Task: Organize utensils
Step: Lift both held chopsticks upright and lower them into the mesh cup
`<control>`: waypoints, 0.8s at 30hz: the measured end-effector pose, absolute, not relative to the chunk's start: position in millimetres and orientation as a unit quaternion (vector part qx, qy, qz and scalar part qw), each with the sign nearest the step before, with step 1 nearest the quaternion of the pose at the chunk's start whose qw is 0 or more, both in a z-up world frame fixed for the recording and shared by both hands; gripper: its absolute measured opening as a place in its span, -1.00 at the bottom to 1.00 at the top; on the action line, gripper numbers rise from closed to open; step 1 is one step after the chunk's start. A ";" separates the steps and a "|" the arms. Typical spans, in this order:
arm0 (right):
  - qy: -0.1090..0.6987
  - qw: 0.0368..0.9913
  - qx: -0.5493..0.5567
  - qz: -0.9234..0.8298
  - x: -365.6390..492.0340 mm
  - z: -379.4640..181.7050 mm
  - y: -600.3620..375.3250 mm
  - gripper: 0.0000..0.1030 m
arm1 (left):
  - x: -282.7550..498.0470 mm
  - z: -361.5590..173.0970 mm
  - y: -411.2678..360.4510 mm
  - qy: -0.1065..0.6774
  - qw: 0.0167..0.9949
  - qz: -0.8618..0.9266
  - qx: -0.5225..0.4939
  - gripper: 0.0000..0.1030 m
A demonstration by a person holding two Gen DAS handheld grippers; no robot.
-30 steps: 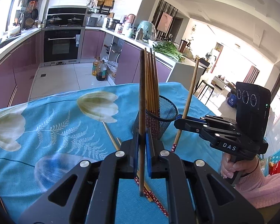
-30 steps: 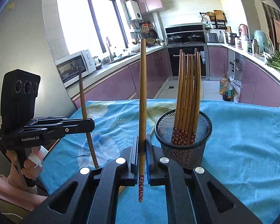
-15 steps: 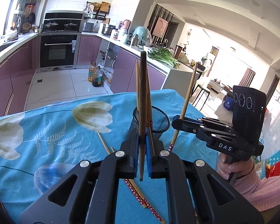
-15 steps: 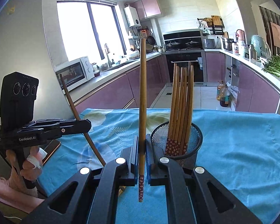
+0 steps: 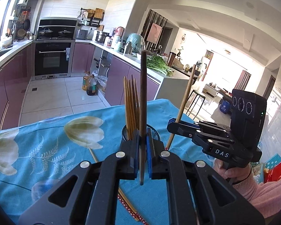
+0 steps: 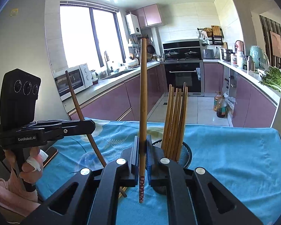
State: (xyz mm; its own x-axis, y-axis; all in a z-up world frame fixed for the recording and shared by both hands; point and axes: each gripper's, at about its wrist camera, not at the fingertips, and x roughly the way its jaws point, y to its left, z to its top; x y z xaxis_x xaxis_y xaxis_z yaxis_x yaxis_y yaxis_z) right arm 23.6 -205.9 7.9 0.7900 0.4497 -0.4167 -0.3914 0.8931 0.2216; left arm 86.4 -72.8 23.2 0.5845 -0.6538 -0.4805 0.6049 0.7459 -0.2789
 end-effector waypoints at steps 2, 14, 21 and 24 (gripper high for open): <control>0.232 0.945 0.060 0.222 23.4 9.6 -206.7 -0.88 | 88.0 26.4 -74.9 0.285 0.890 -0.355 -0.043 -0.85; 0.210 0.952 0.047 0.220 27.4 25.1 -203.4 -0.88 | 94.6 45.8 -83.5 0.264 0.892 -0.364 -0.042 -0.85; 0.201 0.955 0.041 0.216 28.9 31.5 -201.3 -0.88 | 98.1 57.7 -86.9 0.250 0.894 -0.370 -0.044 -0.85; 0.196 0.956 0.039 0.214 30.7 34.6 -202.5 -0.88 | 99.2 63.1 -88.7 0.245 0.894 -0.373 -0.042 -0.85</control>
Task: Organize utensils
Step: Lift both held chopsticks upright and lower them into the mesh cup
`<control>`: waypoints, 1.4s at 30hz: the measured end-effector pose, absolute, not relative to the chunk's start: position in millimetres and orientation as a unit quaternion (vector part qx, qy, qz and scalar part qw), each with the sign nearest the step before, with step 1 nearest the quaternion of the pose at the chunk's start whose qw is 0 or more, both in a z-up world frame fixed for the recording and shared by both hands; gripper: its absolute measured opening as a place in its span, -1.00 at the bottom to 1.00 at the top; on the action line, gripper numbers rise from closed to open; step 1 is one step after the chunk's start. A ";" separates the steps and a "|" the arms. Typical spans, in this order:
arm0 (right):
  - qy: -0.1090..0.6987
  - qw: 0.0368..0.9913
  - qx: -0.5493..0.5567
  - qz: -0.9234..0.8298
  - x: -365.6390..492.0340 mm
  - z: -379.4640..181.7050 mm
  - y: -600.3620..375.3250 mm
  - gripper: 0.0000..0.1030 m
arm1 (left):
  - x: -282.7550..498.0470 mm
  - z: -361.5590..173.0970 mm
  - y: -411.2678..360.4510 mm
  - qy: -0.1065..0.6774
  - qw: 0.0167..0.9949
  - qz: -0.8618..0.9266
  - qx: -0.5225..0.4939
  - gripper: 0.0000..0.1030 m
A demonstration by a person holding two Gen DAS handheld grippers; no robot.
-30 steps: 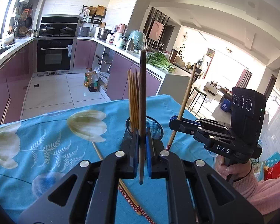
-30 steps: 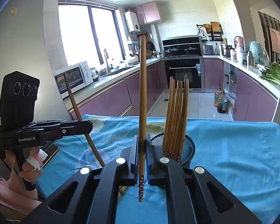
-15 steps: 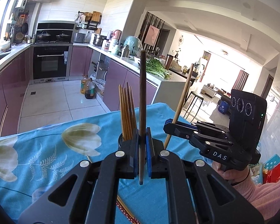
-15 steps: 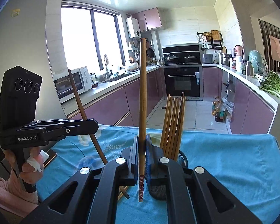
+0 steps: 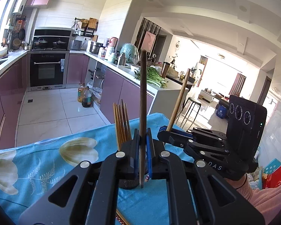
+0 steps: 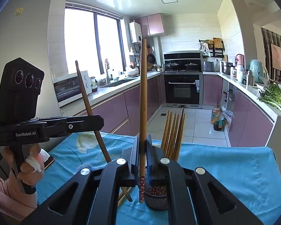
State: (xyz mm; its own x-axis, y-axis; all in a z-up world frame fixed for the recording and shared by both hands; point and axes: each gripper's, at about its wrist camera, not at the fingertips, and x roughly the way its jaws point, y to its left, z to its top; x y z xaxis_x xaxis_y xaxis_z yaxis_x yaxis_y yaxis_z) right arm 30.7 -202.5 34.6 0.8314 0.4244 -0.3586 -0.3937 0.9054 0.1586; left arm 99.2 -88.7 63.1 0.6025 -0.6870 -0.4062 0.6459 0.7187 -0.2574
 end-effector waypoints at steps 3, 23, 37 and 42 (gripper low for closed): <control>0.194 0.957 0.038 0.211 31.7 37.2 -202.6 -0.88 | 100.2 67.9 -90.4 0.236 0.896 -0.373 -0.039 -0.85; 0.189 0.961 0.043 0.198 41.3 37.9 -195.1 -0.88 | 101.0 78.9 -102.9 0.212 0.905 -0.368 -0.033 -0.85; 0.215 0.956 0.050 0.191 52.1 22.9 -189.1 -0.89 | 100.8 62.2 -117.8 0.244 0.902 -0.355 -0.012 -0.85; 0.223 0.955 0.052 0.189 55.2 19.3 -188.5 -0.89 | 102.3 55.8 -124.9 0.256 0.900 -0.353 -0.008 -0.85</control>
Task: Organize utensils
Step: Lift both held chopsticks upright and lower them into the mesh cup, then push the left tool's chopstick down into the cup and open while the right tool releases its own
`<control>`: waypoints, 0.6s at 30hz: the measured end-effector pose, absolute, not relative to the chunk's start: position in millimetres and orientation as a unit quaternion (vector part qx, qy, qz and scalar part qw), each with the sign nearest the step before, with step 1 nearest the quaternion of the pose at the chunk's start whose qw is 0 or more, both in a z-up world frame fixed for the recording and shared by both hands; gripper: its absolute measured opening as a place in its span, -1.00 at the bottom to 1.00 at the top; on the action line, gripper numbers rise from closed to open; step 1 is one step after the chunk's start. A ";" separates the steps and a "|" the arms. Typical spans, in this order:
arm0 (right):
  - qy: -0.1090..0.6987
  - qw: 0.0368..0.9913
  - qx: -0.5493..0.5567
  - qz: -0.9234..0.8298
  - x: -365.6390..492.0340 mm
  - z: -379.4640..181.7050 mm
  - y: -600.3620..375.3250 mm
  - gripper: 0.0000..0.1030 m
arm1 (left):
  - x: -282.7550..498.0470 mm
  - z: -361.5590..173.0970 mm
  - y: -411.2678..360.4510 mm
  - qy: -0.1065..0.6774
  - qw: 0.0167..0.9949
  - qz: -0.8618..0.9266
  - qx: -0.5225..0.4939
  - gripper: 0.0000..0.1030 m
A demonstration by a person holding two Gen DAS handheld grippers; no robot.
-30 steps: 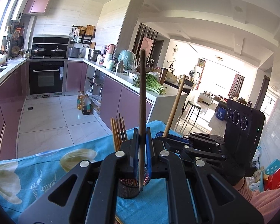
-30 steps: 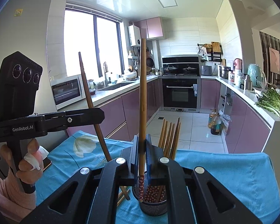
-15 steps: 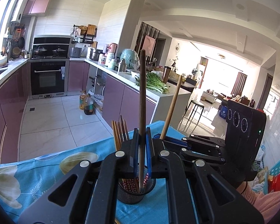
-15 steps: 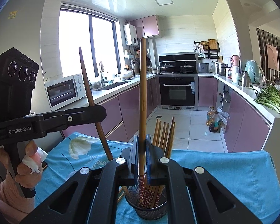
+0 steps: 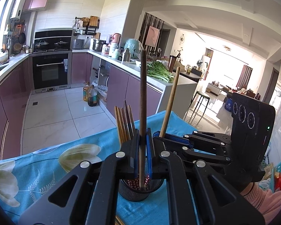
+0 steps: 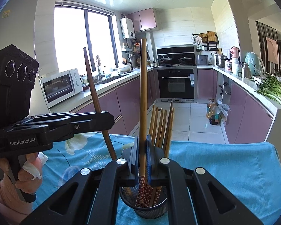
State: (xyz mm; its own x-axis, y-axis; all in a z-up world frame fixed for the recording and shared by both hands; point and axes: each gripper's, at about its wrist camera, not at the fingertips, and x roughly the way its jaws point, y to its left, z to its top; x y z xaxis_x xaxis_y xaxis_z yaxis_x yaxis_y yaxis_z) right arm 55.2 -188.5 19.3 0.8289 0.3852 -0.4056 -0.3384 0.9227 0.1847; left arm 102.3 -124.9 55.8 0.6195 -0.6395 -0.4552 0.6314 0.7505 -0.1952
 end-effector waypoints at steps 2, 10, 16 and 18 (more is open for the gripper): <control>0.225 0.954 0.052 0.189 56.0 17.2 -188.2 -0.89 | 102.8 55.0 -127.3 0.260 0.899 -0.352 -0.005 -0.85; 0.240 0.950 0.053 0.191 60.9 8.2 -193.6 -0.89 | 106.9 54.0 -130.5 0.274 0.895 -0.352 0.003 -0.85; 0.248 0.948 0.056 0.190 65.4 1.8 -196.0 -0.89 | 109.7 53.6 -128.9 0.282 0.893 -0.349 0.008 -0.85; 0.251 0.948 0.057 0.190 66.7 0.6 -196.4 -0.89 | 111.9 55.2 -131.9 0.284 0.893 -0.348 0.011 -0.85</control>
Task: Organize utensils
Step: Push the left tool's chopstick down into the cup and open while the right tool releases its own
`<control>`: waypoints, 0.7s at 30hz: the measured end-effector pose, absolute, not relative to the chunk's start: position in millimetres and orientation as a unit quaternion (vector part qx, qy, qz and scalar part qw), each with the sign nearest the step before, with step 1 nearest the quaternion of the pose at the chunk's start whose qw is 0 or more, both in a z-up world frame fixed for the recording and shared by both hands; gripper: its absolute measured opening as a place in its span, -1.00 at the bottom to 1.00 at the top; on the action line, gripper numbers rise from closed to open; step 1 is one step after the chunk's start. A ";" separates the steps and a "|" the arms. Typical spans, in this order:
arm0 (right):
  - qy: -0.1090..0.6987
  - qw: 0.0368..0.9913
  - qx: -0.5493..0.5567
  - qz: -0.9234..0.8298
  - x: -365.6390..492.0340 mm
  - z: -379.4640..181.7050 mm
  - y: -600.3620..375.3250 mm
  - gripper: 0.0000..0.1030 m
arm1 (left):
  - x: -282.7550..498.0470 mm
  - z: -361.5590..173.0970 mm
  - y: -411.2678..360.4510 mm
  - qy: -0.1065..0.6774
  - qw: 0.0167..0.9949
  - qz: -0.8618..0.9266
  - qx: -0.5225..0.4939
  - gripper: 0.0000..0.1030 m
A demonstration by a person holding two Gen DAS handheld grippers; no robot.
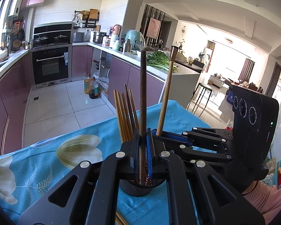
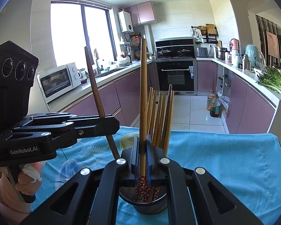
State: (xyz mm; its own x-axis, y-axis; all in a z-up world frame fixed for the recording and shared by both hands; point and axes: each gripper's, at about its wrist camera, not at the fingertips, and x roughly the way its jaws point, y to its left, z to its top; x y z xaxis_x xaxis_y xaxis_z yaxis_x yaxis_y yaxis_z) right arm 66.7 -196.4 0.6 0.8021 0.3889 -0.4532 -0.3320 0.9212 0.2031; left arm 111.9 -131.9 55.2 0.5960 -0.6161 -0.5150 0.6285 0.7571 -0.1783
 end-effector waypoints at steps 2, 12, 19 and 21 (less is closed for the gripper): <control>0.253 0.947 0.058 0.190 65.8 -0.9 -197.5 -0.89 | 112.9 55.7 -133.0 0.286 0.893 -0.347 0.015 -0.86; 0.268 0.943 0.060 0.189 69.5 -9.3 -199.0 -0.89 | 115.7 49.3 -141.5 0.302 0.888 -0.346 0.025 -0.85; 0.280 0.939 0.064 0.189 76.5 -15.5 -201.3 -0.89 | 117.8 45.1 -146.6 0.308 0.887 -0.344 0.032 -0.85; 0.284 0.938 0.065 0.188 78.3 -17.9 -200.8 -0.89 | 119.9 44.2 -148.1 0.310 0.887 -0.341 0.032 -0.85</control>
State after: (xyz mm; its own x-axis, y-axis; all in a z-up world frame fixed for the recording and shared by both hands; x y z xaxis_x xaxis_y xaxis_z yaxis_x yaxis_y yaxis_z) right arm 78.3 -200.8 -17.9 0.7684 0.3901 -0.5074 -0.3160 0.9206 0.2292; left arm 119.9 -148.1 44.2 0.5754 -0.5854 -0.5712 0.6255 0.7649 -0.1538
